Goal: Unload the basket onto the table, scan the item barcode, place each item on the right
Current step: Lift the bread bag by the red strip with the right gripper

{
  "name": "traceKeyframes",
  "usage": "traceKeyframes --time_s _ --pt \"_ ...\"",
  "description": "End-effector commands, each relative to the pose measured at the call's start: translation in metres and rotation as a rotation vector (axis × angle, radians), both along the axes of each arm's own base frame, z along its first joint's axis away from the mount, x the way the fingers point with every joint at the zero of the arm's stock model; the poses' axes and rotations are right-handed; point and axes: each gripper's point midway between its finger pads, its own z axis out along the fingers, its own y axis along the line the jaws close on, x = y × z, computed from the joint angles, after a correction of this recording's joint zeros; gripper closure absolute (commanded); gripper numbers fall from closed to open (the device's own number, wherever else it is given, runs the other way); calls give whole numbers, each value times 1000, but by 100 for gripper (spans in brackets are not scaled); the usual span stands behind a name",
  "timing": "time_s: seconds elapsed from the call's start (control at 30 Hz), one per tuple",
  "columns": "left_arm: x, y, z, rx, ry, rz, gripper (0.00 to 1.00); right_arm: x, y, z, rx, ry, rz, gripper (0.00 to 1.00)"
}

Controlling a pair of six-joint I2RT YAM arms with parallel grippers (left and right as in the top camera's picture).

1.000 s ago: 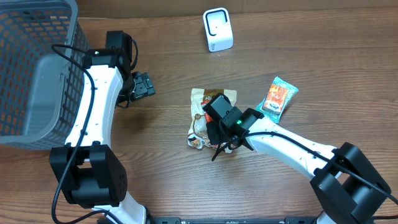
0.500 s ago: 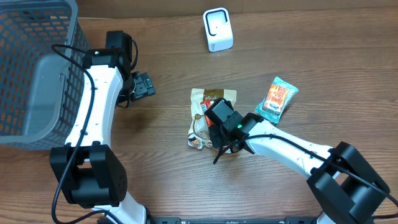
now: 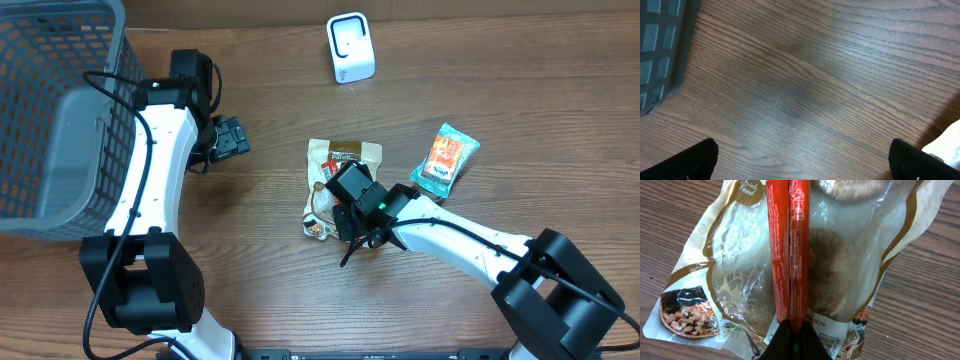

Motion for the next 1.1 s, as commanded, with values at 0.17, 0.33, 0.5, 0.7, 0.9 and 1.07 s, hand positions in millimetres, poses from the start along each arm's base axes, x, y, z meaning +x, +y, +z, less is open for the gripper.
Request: traceKeyframes --time_s 0.17,0.33,0.5,0.7,0.9,1.07 --pt "3 2 3 12 -6 -18 0 4 3 24 37 -51 1 96" --pt "3 2 3 12 -6 -18 0 -4 7 29 70 -15 22 96" --pt "3 2 3 12 -6 -18 0 -7 4 27 56 -3 21 97" --pt "3 2 3 12 -6 -18 0 -8 3 44 76 -28 29 97" --pt "3 2 3 12 -6 -18 0 -12 -1 70 97 -75 74 97" --pt "3 2 3 13 -6 -18 0 -19 -8 82 80 -92 127 97"
